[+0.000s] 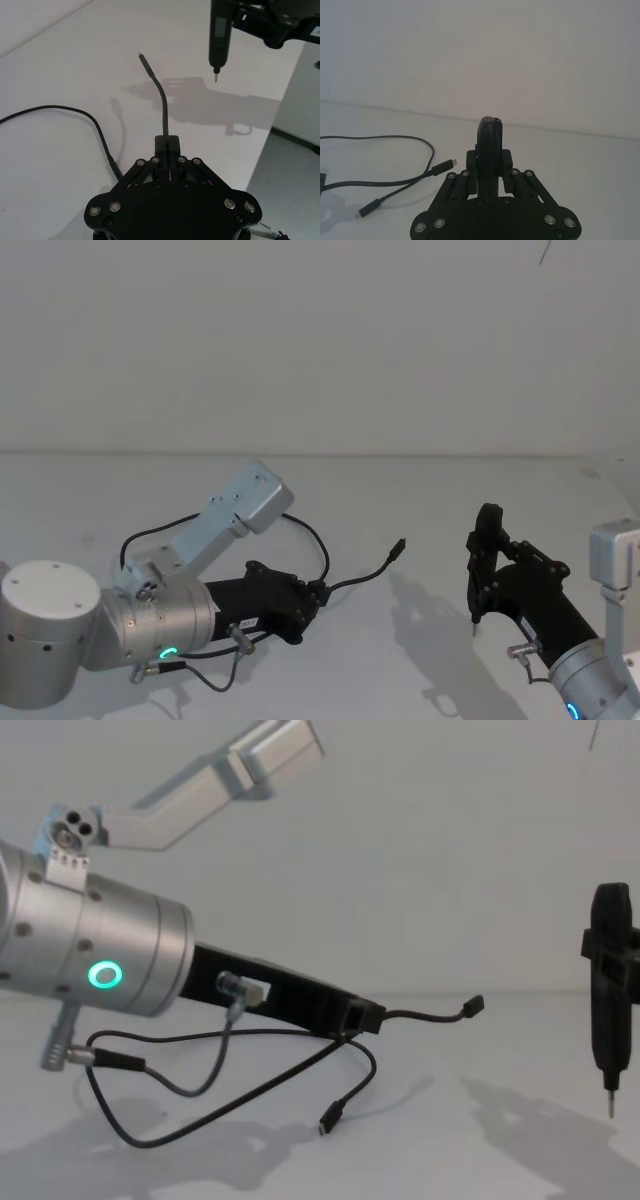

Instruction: Pick up the data cable with the one hand.

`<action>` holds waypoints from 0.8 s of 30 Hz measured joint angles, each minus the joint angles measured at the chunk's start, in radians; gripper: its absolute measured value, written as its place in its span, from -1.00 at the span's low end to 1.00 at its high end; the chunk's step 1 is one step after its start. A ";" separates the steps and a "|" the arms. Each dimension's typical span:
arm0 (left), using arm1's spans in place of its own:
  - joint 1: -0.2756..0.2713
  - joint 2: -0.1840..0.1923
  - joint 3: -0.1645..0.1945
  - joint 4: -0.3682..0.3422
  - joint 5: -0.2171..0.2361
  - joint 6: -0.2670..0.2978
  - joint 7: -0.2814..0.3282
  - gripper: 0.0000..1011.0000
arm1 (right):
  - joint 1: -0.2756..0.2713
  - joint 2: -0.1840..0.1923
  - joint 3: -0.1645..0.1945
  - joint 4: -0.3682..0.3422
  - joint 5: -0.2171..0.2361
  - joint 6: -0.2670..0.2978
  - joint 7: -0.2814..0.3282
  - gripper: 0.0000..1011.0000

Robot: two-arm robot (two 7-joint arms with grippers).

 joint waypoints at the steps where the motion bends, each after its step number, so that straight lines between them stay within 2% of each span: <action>1: 0.000 0.002 -0.001 -0.004 -0.002 0.001 -0.001 -0.94 | 0.000 -0.001 0.000 0.000 0.000 0.000 0.000 -0.45; 11: 0.005 0.024 -0.012 -0.034 -0.023 0.016 -0.020 -0.94 | 0.014 -0.028 0.002 -0.015 0.012 -0.011 0.001 -0.45; 24: 0.007 0.037 -0.018 -0.052 -0.034 0.025 -0.030 -0.94 | 0.075 -0.119 -0.006 -0.021 0.051 -0.052 0.002 -0.45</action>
